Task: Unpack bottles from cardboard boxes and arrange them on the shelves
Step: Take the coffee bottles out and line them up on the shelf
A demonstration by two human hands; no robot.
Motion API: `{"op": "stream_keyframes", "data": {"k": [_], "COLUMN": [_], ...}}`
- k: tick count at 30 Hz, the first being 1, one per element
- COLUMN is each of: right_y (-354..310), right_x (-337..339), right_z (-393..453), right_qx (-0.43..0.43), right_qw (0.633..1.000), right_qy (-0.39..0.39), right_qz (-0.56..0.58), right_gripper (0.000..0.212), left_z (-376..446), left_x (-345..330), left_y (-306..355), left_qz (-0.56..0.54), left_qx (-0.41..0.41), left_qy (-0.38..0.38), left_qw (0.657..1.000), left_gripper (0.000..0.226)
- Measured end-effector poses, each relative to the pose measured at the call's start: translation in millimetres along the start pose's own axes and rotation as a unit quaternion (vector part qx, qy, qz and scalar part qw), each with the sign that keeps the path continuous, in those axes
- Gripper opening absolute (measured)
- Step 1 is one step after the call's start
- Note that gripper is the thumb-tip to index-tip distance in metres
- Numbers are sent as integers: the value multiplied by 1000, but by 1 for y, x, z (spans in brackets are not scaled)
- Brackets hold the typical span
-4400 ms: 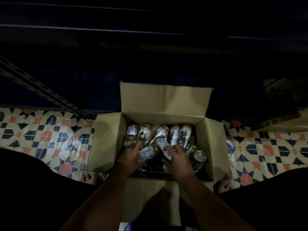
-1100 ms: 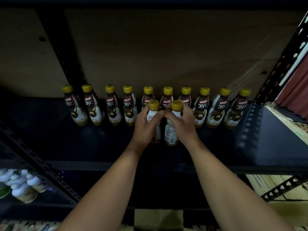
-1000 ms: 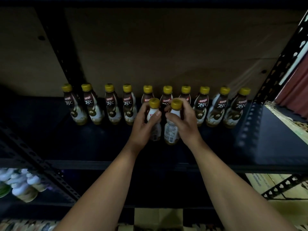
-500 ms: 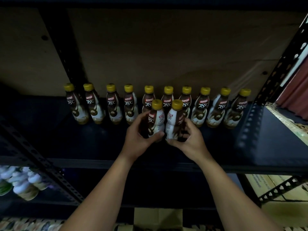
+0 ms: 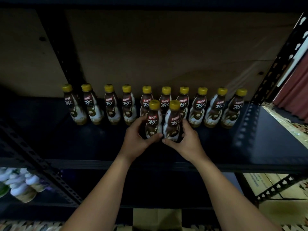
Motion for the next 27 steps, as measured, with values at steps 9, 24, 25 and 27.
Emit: {"op": "stream_keyframes", "data": {"k": [9,24,25,27], "right_y": [-1,-4,-3,-1], "right_x": [-1,-4,-3,2], "right_z": [0,-7,-8,-13], "right_qx": [1,-11,-14,-22], "right_qw": [1000,998,998,997], "right_qy": [18,50,52,57], "right_qz": [-9,-35,-36,-41], "right_gripper": [82,75,71,67], "left_z": [1,-5,-5,-2], "left_x": [2,3,1,-4], "left_y": [-3,5,6,9], "left_qz": [70,32,36,49], "left_qx": [-13,-21,-20,-21], "left_qy": [19,27,23,9], "left_qw": [997,999,999,999], "left_gripper": [64,74,72,70]}}
Point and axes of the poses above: each hand's wrist, its own z-axis towards the middle knuckle, its own x-axis out of the back of the hand, y = z × x, the point moved 3 cm from there along z, towards the middle knuckle, and after that the axes turned 15 degrees about -y, right-handed, at the moved point
